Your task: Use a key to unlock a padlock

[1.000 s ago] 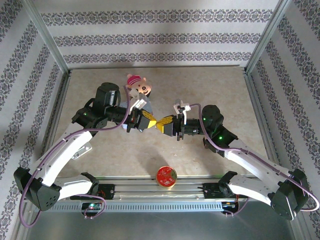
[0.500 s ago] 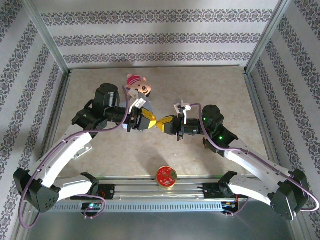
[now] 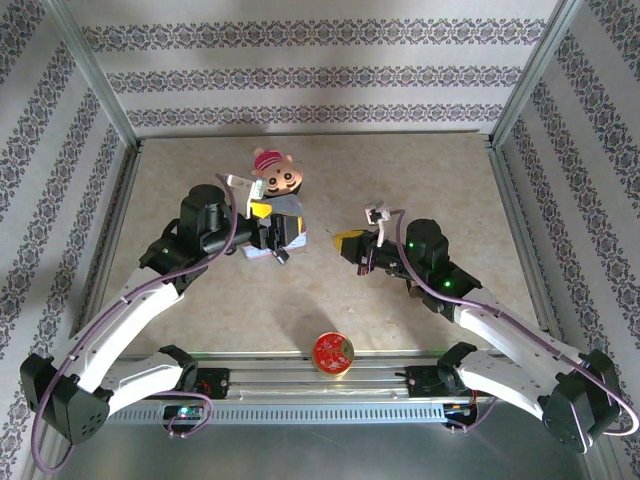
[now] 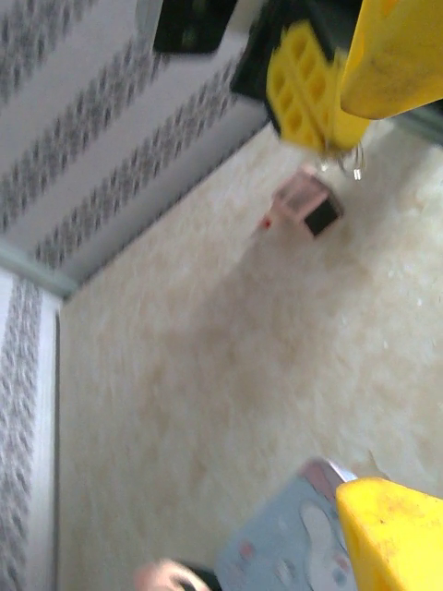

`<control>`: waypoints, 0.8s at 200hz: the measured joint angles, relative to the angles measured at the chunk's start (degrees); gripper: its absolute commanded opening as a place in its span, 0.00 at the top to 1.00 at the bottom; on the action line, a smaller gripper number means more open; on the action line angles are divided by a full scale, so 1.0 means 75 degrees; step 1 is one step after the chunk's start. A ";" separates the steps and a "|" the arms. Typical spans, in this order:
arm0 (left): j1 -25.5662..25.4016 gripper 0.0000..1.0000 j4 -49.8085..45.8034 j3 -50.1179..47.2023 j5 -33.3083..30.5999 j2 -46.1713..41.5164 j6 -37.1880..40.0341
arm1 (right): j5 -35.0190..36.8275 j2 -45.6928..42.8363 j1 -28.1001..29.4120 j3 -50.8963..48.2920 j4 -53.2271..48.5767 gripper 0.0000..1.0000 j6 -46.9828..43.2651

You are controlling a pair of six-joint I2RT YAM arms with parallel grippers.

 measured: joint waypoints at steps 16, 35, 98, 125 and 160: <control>0.0000 0.01 -0.0003 -0.0329 -0.0647 0.0050 -0.0361 | 0.0306 0.0000 -0.0096 -0.0041 -0.0166 1.00 0.0122; 0.0000 0.01 0.0000 -0.0650 -0.1329 0.0216 -0.0839 | 0.0592 0.0052 -0.0160 -0.0041 -0.0262 1.00 0.0262; -0.0615 0.01 -0.0041 -0.0970 -0.3142 0.2005 -0.1955 | 0.0848 0.0938 -0.0189 -0.0041 -0.0361 1.00 0.0825; -0.0988 0.01 -0.0105 -0.0968 -0.4042 0.2725 -0.2760 | 0.1032 0.1192 -0.0189 -0.0087 -0.0361 1.00 0.1040; -0.1192 0.00 -0.0289 -0.0918 -0.4881 0.3587 -0.3483 | 0.1256 0.1513 -0.0189 -0.0233 -0.0379 1.00 0.1215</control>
